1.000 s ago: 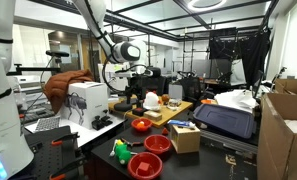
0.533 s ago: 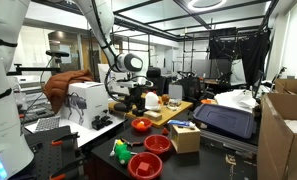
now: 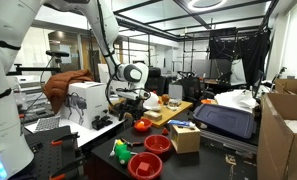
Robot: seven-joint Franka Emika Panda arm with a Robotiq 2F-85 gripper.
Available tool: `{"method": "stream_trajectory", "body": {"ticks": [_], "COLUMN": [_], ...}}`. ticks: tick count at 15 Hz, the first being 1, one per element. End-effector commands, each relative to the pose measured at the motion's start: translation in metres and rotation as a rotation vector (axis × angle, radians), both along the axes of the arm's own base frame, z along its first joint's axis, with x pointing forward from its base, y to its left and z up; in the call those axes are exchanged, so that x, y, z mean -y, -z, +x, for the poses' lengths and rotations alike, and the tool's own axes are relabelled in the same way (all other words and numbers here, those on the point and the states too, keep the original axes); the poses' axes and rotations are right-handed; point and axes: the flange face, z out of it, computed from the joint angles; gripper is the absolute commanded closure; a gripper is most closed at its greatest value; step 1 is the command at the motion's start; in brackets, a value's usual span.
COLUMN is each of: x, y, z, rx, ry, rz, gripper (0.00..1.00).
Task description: Pick up the green object and put it in the bowl on the middle near the box
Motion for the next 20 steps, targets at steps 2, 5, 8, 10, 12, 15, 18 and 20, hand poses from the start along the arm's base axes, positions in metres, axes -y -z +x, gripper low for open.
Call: {"method": "stream_trajectory", "body": {"ticks": [2,5,8,10,12,15,18,20], "x": [0.014,0.025,0.032,0.030,0.024,0.010,-0.002,-0.008], "y": [0.027,0.050,0.074,0.087,0.098,0.112,0.121,0.124], "z": [0.007,0.013,0.015,0.015,0.014,0.010,0.004,-0.001], "rx": [-0.080,-0.108,-0.131,-0.148,-0.168,-0.207,-0.269,-0.309], "ry": [-0.149,-0.216,-0.267,-0.282,-0.291,-0.319,-0.380,-0.418], "rz": [0.039,0.051,0.058,0.074,0.097,0.139,0.195,0.224], "gripper": [0.00,0.00,0.00,0.00,0.00,0.00,0.00,0.00]}}
